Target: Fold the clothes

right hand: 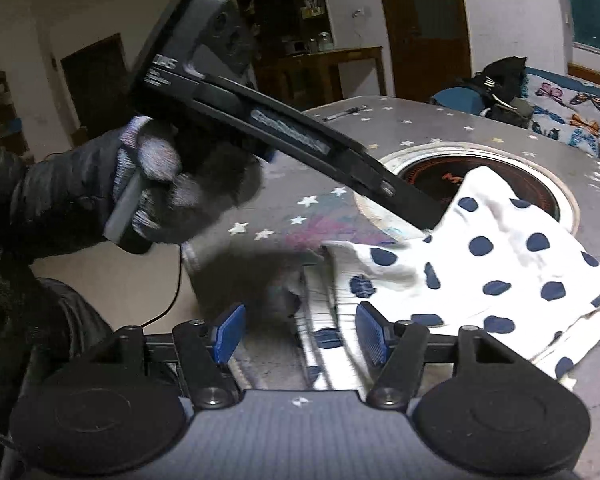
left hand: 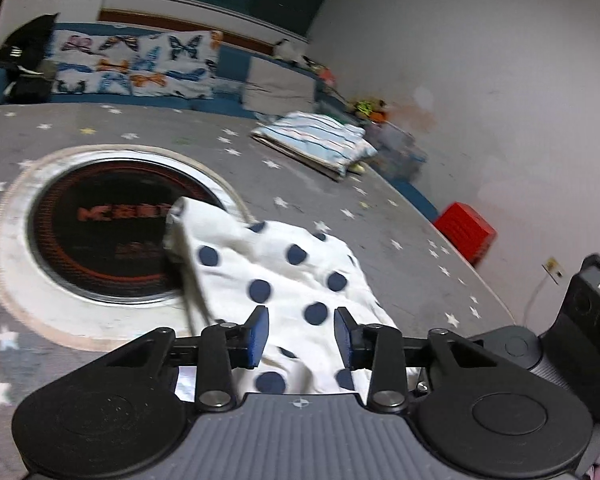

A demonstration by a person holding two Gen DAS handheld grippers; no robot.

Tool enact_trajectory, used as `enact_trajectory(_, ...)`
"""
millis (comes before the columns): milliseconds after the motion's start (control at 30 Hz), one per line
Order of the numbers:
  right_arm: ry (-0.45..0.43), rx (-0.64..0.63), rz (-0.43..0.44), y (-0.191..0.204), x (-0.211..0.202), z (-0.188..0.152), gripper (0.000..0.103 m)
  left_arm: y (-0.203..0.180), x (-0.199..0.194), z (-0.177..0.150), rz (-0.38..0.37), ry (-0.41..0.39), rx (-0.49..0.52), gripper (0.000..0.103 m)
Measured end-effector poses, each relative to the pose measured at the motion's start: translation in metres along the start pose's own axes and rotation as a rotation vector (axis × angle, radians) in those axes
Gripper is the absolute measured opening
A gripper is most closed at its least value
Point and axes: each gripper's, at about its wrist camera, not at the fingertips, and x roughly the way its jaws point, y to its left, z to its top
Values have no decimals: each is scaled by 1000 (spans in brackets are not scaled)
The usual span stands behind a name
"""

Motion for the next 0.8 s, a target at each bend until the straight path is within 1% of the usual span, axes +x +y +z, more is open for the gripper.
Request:
enact_trajectory(133,-26,5,-2,-2,-16,3,63,5,11,-8,-19,37,-2,26)
enact_trajectory(200,-43,23,-18,-8,-27,5,63,9,13,-14,-20,61,-6,24)
enact_trajectory(300,-72,64,-85,-26,-42,9,63,14,15,-22,-15,92,-2,23)
enact_trajectory(400,-94,124,-179,-48,-50,12,63,13,13,-25,-9,103,14,23)
enact_trajectory(533,-103,193,-305,-81,-47,21,62,3,10,-14,-1,76,51,24)
enact_trajectory(600,-94,220,-333,-93,-39,27,60,-4,10,-10,-12,68,68,25)
enact_trajectory(667,-88,241,-332,-104,-31,32,58,-10,14,-9,-35,72,78,25)
enact_trajectory(800,-70,268,-302,-121,-5,43,53,-19,27,-16,-71,113,97,26)
